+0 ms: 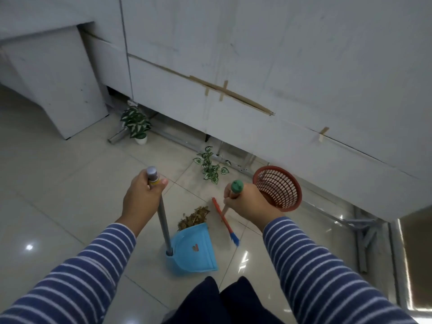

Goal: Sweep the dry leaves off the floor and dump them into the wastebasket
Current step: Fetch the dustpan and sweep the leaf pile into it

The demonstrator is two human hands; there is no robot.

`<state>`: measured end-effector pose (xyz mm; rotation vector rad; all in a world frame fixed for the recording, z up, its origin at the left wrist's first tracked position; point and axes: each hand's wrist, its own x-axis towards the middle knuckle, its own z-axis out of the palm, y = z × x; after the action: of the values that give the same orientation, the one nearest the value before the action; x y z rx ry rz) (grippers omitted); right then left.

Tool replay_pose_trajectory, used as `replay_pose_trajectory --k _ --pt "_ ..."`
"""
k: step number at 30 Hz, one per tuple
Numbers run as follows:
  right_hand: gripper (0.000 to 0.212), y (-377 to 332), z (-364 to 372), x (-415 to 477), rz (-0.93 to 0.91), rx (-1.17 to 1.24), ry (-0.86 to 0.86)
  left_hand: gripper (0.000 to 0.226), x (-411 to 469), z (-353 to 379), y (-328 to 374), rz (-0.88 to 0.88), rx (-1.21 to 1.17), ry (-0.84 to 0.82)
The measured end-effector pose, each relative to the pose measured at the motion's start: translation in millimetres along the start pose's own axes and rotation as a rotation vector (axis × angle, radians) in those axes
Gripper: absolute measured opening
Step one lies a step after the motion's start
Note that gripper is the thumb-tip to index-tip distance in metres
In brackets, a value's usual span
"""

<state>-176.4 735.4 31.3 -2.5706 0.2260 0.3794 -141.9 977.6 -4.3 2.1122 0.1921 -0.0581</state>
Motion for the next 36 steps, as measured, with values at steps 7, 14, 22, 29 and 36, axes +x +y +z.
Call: replay_pose_trajectory --k 7,14,22,29,36 --pt "0.006 3 22 10 -0.03 0.081 -0.046 0.019 -16 -20 -21 -0.024 0.037 0.11" --pt "0.009 10 26 16 0.086 0.384 -0.027 0.023 -34 -31 -36 -0.071 0.046 0.184" --pt "0.031 13 27 12 0.376 1.076 -0.12 0.022 -51 -37 -53 -0.121 0.033 0.271" --pt "0.02 1 33 4 0.496 0.998 -0.159 0.021 -67 -28 -52 -0.133 0.048 0.311" --pt "0.009 15 35 3 0.67 0.991 -0.254 0.023 -82 -15 -55 -0.142 0.056 0.33"
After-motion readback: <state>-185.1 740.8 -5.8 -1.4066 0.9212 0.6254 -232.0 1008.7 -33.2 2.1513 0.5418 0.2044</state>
